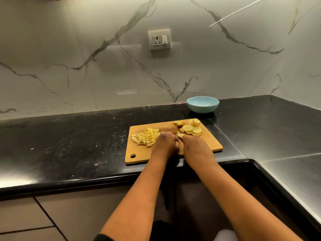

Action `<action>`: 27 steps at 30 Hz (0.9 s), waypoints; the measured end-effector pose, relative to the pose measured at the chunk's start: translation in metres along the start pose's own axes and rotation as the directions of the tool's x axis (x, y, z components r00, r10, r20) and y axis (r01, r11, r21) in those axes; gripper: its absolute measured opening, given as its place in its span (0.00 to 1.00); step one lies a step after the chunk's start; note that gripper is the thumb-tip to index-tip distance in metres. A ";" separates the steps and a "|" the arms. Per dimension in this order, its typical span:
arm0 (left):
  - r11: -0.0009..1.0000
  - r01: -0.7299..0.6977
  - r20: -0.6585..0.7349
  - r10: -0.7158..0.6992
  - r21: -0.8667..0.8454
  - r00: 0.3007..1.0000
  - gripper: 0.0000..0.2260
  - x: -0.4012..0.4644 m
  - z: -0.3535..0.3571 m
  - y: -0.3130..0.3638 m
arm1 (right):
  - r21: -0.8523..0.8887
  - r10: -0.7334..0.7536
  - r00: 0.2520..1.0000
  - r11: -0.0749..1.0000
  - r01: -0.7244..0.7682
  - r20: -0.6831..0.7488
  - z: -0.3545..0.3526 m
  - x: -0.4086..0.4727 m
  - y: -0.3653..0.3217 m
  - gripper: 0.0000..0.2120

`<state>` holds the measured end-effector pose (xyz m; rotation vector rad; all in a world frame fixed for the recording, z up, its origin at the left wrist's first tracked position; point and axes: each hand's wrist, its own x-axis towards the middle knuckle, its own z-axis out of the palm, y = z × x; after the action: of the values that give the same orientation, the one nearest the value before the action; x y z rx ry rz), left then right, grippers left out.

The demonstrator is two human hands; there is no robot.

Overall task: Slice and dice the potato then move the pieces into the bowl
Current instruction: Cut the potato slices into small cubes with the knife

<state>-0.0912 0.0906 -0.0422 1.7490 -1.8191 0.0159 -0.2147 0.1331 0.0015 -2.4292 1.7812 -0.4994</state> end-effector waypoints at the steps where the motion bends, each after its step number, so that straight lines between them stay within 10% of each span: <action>1: 1.000 -0.005 0.004 0.005 0.007 1.000 0.11 -0.001 0.000 0.000 | -0.008 0.020 0.999 1.000 -0.020 0.046 -0.007 0.004 -0.002 0.12; 7: 0.998 0.027 -0.031 -0.029 -0.052 0.999 0.11 -0.004 -0.001 -0.001 | -0.148 0.091 0.968 0.987 -0.057 0.233 -0.049 0.015 0.014 0.18; 16: 0.977 0.116 -0.121 -0.139 -0.178 0.983 0.19 -0.007 -0.009 0.000 | 0.260 0.024 0.991 0.966 0.011 -0.131 -0.014 -0.015 0.028 0.04; 27: 0.996 0.048 -0.115 -0.057 -0.077 0.992 0.14 -0.010 -0.008 0.003 | 0.093 -0.061 0.996 0.993 0.068 -0.072 0.020 -0.012 0.015 0.08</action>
<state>-0.0910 0.1036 -0.0387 1.7079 -1.6687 0.0289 -0.2259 0.1373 -0.0238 -2.4389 1.6671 -0.6672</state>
